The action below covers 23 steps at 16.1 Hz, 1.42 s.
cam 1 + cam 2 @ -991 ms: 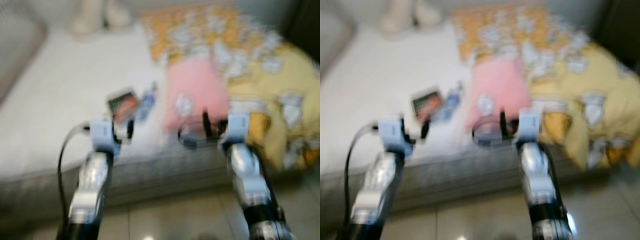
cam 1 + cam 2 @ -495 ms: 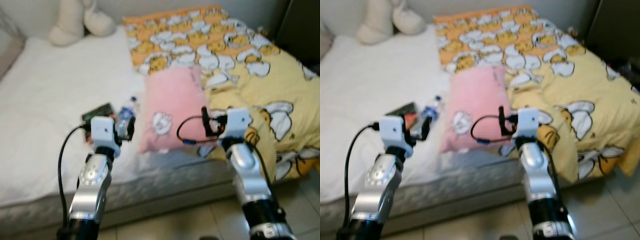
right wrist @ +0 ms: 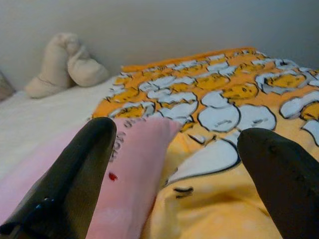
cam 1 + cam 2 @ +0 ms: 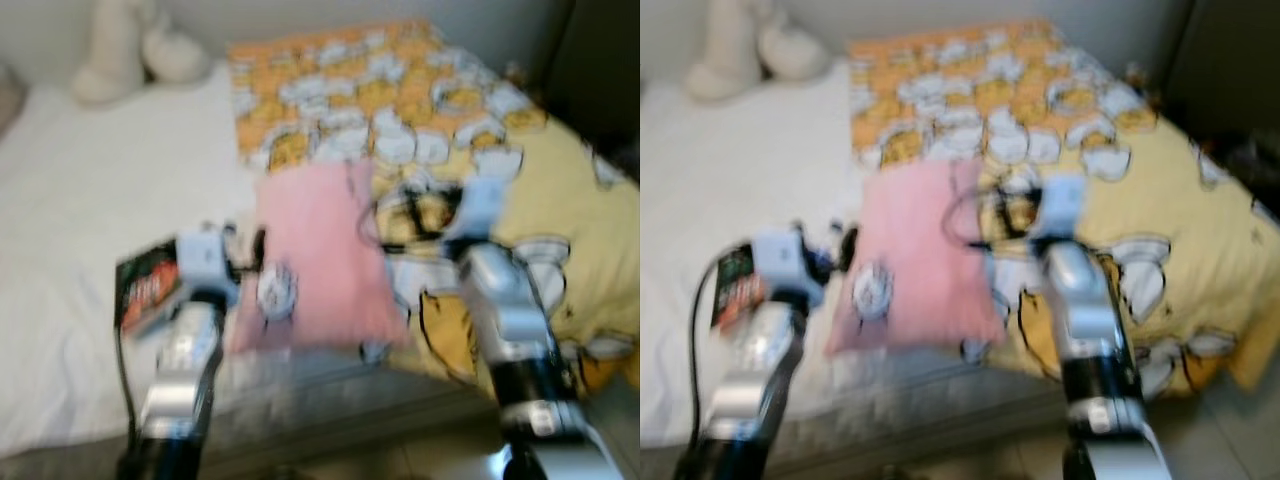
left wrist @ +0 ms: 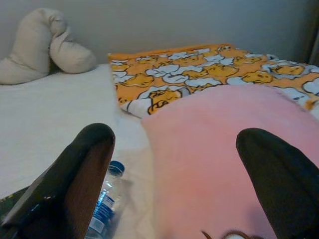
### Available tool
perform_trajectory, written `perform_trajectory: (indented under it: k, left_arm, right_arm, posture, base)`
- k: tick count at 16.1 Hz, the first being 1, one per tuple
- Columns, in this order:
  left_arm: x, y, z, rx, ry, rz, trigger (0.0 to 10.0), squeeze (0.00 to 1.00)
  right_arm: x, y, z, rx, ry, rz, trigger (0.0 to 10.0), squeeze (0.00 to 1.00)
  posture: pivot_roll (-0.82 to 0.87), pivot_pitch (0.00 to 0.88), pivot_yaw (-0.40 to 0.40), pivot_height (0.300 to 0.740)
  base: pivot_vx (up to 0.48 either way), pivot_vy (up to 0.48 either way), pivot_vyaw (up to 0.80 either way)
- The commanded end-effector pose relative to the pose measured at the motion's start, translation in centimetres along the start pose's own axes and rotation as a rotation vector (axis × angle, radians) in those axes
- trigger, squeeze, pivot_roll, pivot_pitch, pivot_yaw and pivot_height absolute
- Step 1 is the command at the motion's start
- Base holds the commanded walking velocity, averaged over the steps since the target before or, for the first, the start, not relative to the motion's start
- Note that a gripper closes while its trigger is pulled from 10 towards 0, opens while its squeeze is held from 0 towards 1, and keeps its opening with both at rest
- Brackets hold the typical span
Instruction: Clean up the room
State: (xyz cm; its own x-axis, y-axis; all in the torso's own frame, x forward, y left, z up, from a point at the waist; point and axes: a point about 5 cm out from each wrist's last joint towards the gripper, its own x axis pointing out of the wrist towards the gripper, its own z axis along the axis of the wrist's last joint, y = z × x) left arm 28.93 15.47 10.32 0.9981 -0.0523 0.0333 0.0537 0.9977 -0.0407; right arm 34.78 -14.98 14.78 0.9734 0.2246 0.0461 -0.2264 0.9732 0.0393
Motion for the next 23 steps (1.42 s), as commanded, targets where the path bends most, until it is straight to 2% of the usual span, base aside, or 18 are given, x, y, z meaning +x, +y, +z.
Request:
perform_trajectory:
  k: [1, 5, 8, 9, 12, 14, 15, 16, 17, 19, 20, 21, 22, 23]
  left_arm:
    - [0.4, -0.2, 0.2, -0.004, 0.005, -0.003, 10.0, 0.0]
    - [0.5, 0.8, 0.6, -0.007, 0.015, 0.006, 10.0, 0.0]
    - [0.9, 1.5, 0.8, 0.006, 0.029, 0.003, 10.0, 0.0]
    - [1.6, 1.6, 1.1, 0.021, 0.035, -0.011, 10.0, 0.0]
    - [2.5, 2.2, 1.8, 0.046, 0.026, -0.016, 10.0, 0.0]
    - [1.8, 2.4, 1.9, 0.037, 0.022, -0.02, 10.0, 0.0]
    - [1.0, 2.2, 2.1, 0.05, 0.003, -0.027, 10.0, 0.0]
    - [-0.6, 1.9, 2.4, 0.056, -0.026, -0.032, 10.0, 0.0]
    - [-2.4, 1.7, 2.6, 0.052, -0.037, 0.006, 10.0, 0.0]
    - [-3.5, 1.8, 3.0, 0.043, -0.043, 0.034, 10.0, 0.0]
    - [-4.2, 1.9, 3.1, 0.064, -0.037, 0.029, 10.0, 0.0]
    - [-4.7, 1.9, 2.9, 0.07, -0.023, 0.02, 10.0, 0.0]
    - [-6.8, 1.8, 2.1, 0.085, 0.024, -0.007, 10.0, 0.0]
    - [-7.6, 1.6, 1.8, 0.077, 0.038, -0.017, 10.0, 0.0]
  right_arm:
    - [0.0, -0.8, -0.3, 0.008, 0.03, -0.005, 10.0, 0.0]
    - [0.2, -1.9, -2.9, 0.092, 0.151, -0.072, 10.0, 0.0]
    - [0.9, -1.3, -3.2, 0.178, 0.174, -0.057, 10.0, 0.0]
    - [1.3, -0.9, -3.3, 0.17, 0.178, -0.039, 10.0, 0.0]
    - [1.9, -0.2, -2.9, 0.133, 0.161, -0.01, 10.0, 0.0]
    - [1.4, -0.5, -1.1, 0.002, 0.057, -0.056, 10.0, 0.0]
    - [0.5, -0.1, -0.4, -0.075, 0.0, -0.053, 10.0, 0.0]
    - [-1.4, 1.0, 0.3, -0.189, -0.075, -0.018, 10.0, 0.0]
    - [-4.1, 1.1, 0.3, -0.228, -0.11, -0.043, 10.0, 0.0]
    - [-6.4, 0.7, 0.2, -0.251, -0.111, -0.099, 10.0, 0.0]
    - [-7.5, 0.7, -0.2, -0.25, -0.095, -0.11, 10.0, 0.0]
    - [-8.1, 0.8, -0.6, -0.251, -0.082, -0.107, 10.0, 0.0]
    - [-10.1, 1.1, -1.3, -0.246, -0.049, -0.089, 10.0, 0.0]
    - [-10.9, 1.3, -1.7, -0.256, -0.047, -0.059, 10.0, 0.0]
  posture:
    - [-0.15, 0.0, 0.119, 0.74]
    - [-0.11, 0.0, 0.124, 0.74]
    - [-0.09, 0.0, 0.138, 0.74]
    - [-0.09, 0.0, 0.144, 0.74]
    - [-0.11, 0.0, 0.163, 0.74]
    - [-0.12, 0.0, 0.161, 0.74]
    - [-0.13, 0.0, 0.158, 0.74]
    - [-0.13, 0.0, 0.156, 0.74]
    - [-0.14, 0.0, 0.149, 0.74]
    - [-0.14, 0.0, 0.141, 0.74]
    - [-0.15, 0.0, 0.142, 0.74]
    - [-0.16, 0.0, 0.143, 0.74]
    - [-0.17, 0.0, 0.143, 0.74]
    - [-0.17, 0.0, 0.143, 0.74]
  base:
    - [0.0, 0.0, 0.0]
    - [0.0, 0.0, 0.0]
    - [0.0, 0.0, 0.0]
    - [0.0, 0.0, 0.0]
    - [0.0, 0.0, 0.0]
    - [0.0, 0.0, 0.0]
    - [0.0, 0.0, 0.0]
    - [0.0, 0.0, 0.0]
    - [0.0, 0.0, 0.0]
    - [0.0, 0.0, 0.0]
    - [0.0, 0.0, 0.0]
    - [0.0, 0.0, 0.0]
    - [0.0, 0.0, 0.0]
    - [0.0, 0.0, 0.0]
